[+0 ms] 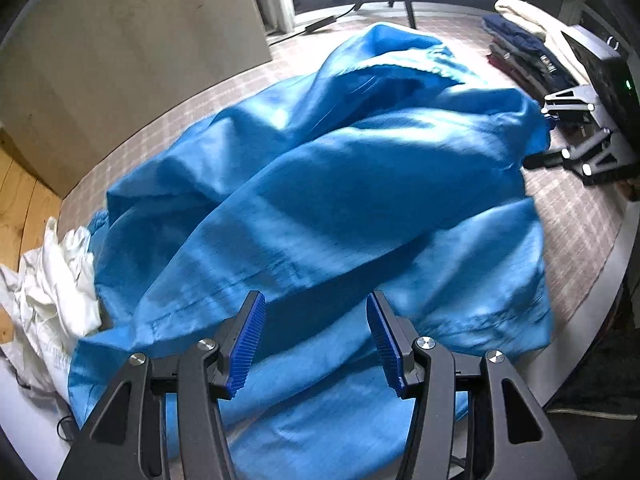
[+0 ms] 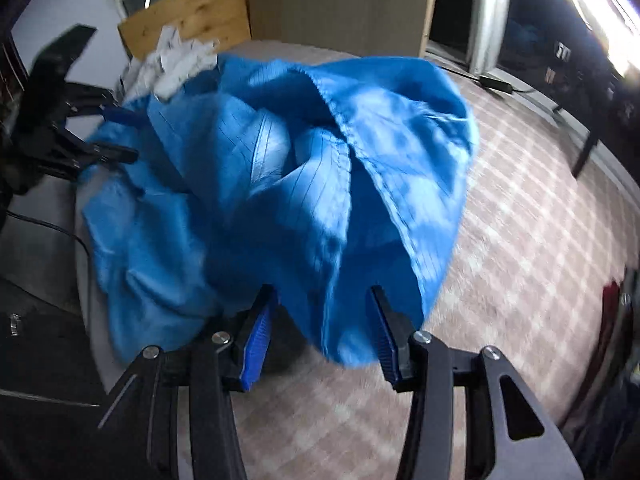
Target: Fold clothes
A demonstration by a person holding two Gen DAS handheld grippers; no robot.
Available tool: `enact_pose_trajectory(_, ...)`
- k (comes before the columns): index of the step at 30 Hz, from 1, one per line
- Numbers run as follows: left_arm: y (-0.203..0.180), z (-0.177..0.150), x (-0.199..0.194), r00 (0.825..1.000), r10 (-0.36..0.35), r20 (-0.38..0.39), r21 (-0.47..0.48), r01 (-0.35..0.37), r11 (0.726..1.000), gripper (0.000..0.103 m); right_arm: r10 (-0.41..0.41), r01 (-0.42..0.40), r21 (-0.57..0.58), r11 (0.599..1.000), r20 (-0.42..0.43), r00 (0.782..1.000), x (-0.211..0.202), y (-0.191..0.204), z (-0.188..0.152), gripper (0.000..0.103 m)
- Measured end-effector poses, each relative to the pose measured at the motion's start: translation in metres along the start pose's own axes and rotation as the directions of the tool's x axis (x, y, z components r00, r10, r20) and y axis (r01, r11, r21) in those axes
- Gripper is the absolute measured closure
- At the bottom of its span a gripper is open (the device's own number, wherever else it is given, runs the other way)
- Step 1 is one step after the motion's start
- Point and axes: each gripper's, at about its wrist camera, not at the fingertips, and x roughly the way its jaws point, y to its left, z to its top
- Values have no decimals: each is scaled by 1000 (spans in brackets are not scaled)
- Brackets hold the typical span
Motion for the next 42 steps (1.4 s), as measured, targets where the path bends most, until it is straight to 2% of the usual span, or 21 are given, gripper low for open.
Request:
enact_pose_trajectory(1,-1,-2,-1,1000,2,7,7,-2,1000,52,27,-27,13,1000,-10,1000,1,-2,6,101)
enact_pose_trajectory(5,-6,-9,-6,999,10,36,35,-11,999,50,159,-168,64,984,128,979,-45,-8,41,102)
enact_pose_trajectory(9,-21,-1,-12,992,44,119,81,-54,995,43,244,-275,69,959,288,926,-105,-17,86,102)
enact_pose_trajectory(11,-30,5,-15,982,74,172,100,-92,991,40,250,-290,74,954,337,908,-127,-23,106,102)
enact_pose_trajectory(15,-37,27,-19,944,202,259,82,-230,970,40,227,-254,35,967,350,909,-145,-17,131,102)
enact_pose_trajectory(19,-33,41,-27,927,213,309,62,-243,968,40,201,-215,5,977,330,922,-149,-10,136,102)
enact_pose_trajectory(22,-36,46,-20,940,162,300,129,-208,970,40,227,-241,3,970,333,915,-149,-9,142,102)
enact_pose_trajectory(23,-37,48,-14,948,149,281,151,-197,969,43,231,-248,7,969,337,913,-149,-10,144,102)
enact_pose_trajectory(24,-37,49,-9,957,131,258,164,-177,971,51,230,-248,8,969,341,911,-147,-8,148,102)
enact_pose_trajectory(25,-35,51,-4,968,104,229,162,-143,976,85,231,-247,3,969,343,910,-147,-5,152,102)
enact_pose_trajectory(26,-29,51,-3,975,63,211,141,-94,985,99,234,-248,-5,969,344,909,-147,-3,156,102)
enact_pose_trajectory(27,-17,48,-9,977,1,214,94,-22,995,101,234,-245,-10,969,343,910,-147,-1,158,102)
enact_pose_trajectory(29,6,41,-23,968,-100,230,1,102,995,102,245,-251,-27,968,341,908,-146,5,165,102)
enact_pose_trajectory(32,49,10,-54,956,-105,275,-131,146,981,102,266,-262,-58,963,333,904,-145,14,174,101)
enact_pose_trajectory(33,65,-12,-64,960,-73,270,-199,129,971,102,278,-271,-69,960,318,906,-143,17,176,93)
enact_pose_trajectory(34,81,-35,-74,964,-40,263,-266,113,957,102,280,-272,-71,960,320,905,-143,17,177,74)
enact_pose_trajectory(35,97,-58,-84,967,-9,254,-332,95,939,102,277,-270,-70,960,331,902,-143,16,176,62)
enact_pose_trajectory(36,112,-81,-94,970,22,242,-396,78,915,102,274,-265,-76,961,348,896,-142,14,174,45)
enact_pose_trajectory(37,128,-103,-104,972,53,228,-458,59,887,102,271,-258,-85,962,369,889,-141,12,172,44)
enact_pose_trajectory(38,144,-126,-114,974,82,212,-518,41,855,102,261,-245,-91,965,371,891,-136,10,171,44)
enact_pose_trajectory(42,175,-223,-119,982,183,49,-707,-95,701,102,204,-163,-154,975,313,928,-92,11,176,44)
